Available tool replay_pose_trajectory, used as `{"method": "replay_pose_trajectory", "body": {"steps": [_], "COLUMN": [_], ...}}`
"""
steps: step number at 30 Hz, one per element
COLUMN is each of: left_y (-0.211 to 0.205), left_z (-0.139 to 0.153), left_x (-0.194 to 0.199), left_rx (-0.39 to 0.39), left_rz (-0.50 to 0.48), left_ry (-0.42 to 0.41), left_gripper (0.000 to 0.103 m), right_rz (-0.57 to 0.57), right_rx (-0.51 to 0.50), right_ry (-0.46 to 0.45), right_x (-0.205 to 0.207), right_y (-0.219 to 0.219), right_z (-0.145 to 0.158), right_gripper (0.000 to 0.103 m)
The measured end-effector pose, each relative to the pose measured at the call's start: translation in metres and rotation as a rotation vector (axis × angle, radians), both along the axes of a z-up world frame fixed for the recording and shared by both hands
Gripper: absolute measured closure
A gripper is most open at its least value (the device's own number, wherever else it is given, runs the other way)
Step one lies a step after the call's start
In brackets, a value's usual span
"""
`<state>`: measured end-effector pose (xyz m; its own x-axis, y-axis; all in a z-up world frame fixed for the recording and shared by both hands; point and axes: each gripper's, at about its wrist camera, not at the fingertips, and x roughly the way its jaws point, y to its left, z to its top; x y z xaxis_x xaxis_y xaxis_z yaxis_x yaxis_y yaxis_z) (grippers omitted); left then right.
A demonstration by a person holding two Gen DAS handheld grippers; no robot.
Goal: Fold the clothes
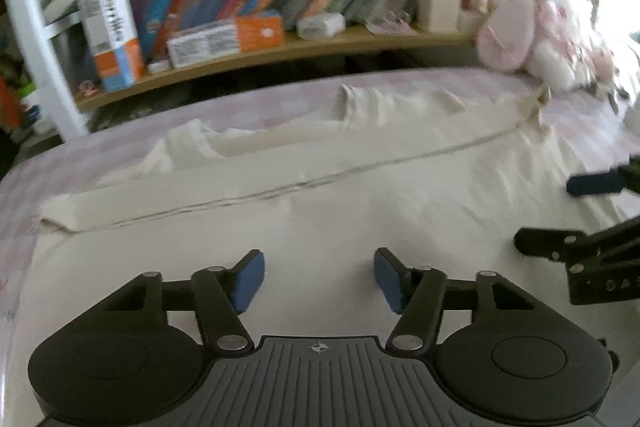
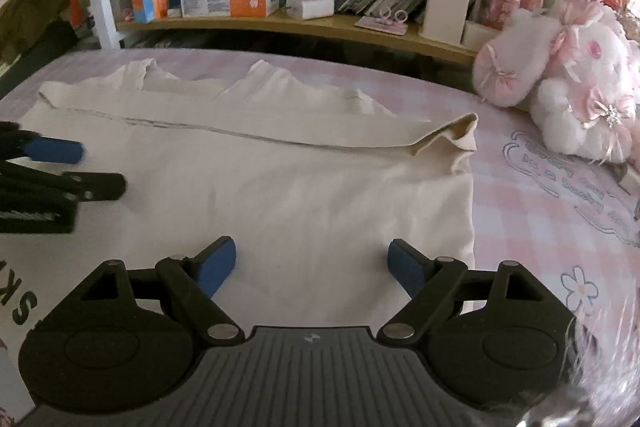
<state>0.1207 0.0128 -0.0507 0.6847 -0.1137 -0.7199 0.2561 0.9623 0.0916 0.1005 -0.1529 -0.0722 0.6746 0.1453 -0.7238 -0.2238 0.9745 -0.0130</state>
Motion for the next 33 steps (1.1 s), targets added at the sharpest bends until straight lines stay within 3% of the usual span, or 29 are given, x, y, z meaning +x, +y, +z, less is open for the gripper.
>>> {"method": "replay_pose_trajectory", "body": {"steps": [8, 13, 19, 20, 22, 25, 33], "left_y": [0.001, 0.012, 0.049, 0.057, 0.072, 0.074, 0.041], "left_z": [-0.001, 0.003, 0.035, 0.042, 0.055, 0.057, 0.028], "left_x": [0.031, 0.077, 0.133, 0.134, 0.121, 0.088, -0.003], "left_rx": [-0.01, 0.033, 0.031, -0.005, -0.115, -0.148, -0.055], "left_rz": [0.009, 0.039, 0.27, 0.294, 0.305, 0.237, 0.044], "left_ry": [0.013, 0.004, -0.069, -0.086, -0.121, -0.115, -0.07], "left_gripper": [0.044, 0.044, 0.043, 0.043, 0.043, 0.043, 0.043], "right_rz": [0.026, 0.035, 0.03, 0.029, 0.029, 0.028, 0.024], "right_rx": [-0.004, -0.006, -0.009, -0.009, -0.008, -0.007, -0.002], "right_ry": [0.036, 0.045, 0.049, 0.048, 0.046, 0.045, 0.038], "right_x": [0.0, 0.001, 0.001, 0.001, 0.0, 0.0, 0.001], "right_y": [-0.001, -0.001, 0.0, 0.0, 0.0, 0.0, 0.0], "right_z": [0.0, -0.001, -0.001, -0.001, -0.001, -0.001, -0.003], "right_gripper": [0.019, 0.019, 0.019, 0.019, 0.019, 0.019, 0.018]}}
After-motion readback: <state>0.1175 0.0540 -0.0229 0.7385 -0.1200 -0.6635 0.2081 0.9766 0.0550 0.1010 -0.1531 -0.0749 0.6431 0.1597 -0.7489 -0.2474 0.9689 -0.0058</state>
